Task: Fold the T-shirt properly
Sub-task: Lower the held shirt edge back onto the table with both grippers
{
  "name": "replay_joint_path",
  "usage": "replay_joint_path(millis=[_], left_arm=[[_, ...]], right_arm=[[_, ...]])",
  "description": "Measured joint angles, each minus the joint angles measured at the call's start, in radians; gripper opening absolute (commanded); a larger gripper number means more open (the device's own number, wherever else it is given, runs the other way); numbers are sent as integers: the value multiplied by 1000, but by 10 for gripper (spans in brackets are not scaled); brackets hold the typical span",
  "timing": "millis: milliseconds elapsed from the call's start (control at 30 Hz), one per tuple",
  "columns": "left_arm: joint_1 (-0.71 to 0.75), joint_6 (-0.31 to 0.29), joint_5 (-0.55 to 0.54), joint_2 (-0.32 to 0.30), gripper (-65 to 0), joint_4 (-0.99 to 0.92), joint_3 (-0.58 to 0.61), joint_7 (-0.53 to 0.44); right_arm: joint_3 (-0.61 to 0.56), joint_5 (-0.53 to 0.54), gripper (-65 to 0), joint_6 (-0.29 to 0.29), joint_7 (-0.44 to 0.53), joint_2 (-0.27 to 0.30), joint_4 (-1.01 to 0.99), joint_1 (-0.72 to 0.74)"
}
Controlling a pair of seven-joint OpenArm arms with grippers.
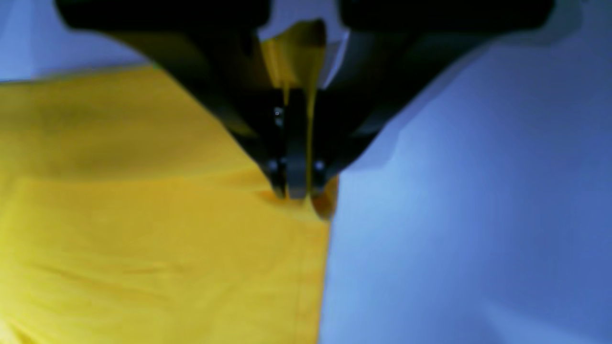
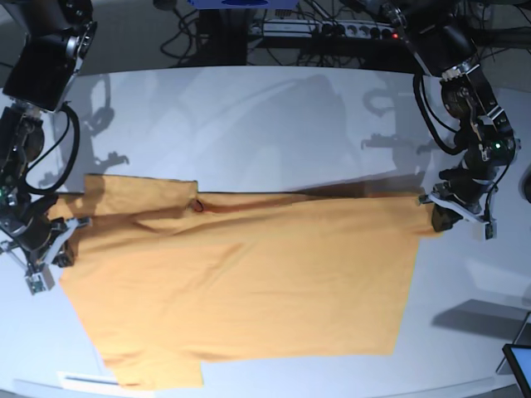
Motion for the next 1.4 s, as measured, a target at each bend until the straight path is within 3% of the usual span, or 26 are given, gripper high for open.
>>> replay_joint_path(millis=[67,200,300,400,600,700,767,867,900,1067,1167,1333,1400], left_arm=[[-20,0,0,-6,-512,-1,0,-5],[-58,0,2,-6,-363,-24,-8,-8],[-61,0,0,-20,-326,-42,-11,-3],[-70,0,1,-43,-316,-43,-13,0],[-73,-8,-1,-41,-319,-28,-12,-9],[-50,-7,0,-50,-336,16,-10,-9],[-7,-8,-8,-40,-406,57,-6,-19],[47,-9,2,7,-637,80,-3,-7],[56,-10,5,16,-650,80,-3,-6],[72,-8,31,10,-650,86,-4,-18],[87,-7,150,24,-650,86,9,-87],[119,-3,393,56,-650,80,134,-231],[125,-19,408,88,-650,55,157,-276]], right_arm=[[0,1,-575,0,1,-1,0,4],[0,0,-409,-3,45,3,-1,10],[0,0,-310,-3,45,2,-2,8],[0,1,-267,-2,46,12,-2,8],[1,1,-279,-1,44,37,-1,5],[1,1,-326,0,46,49,2,-14],[0,-1,-414,0,45,50,6,-37],[0,-2,-630,6,45,45,14,-75],[1,-3,-650,6,42,42,14,-76],[0,0,-647,5,50,37,14,-85],[1,-4,-646,5,45,20,14,-92],[0,3,-646,5,49,-16,13,-89],[0,4,-646,6,49,-22,13,-92]])
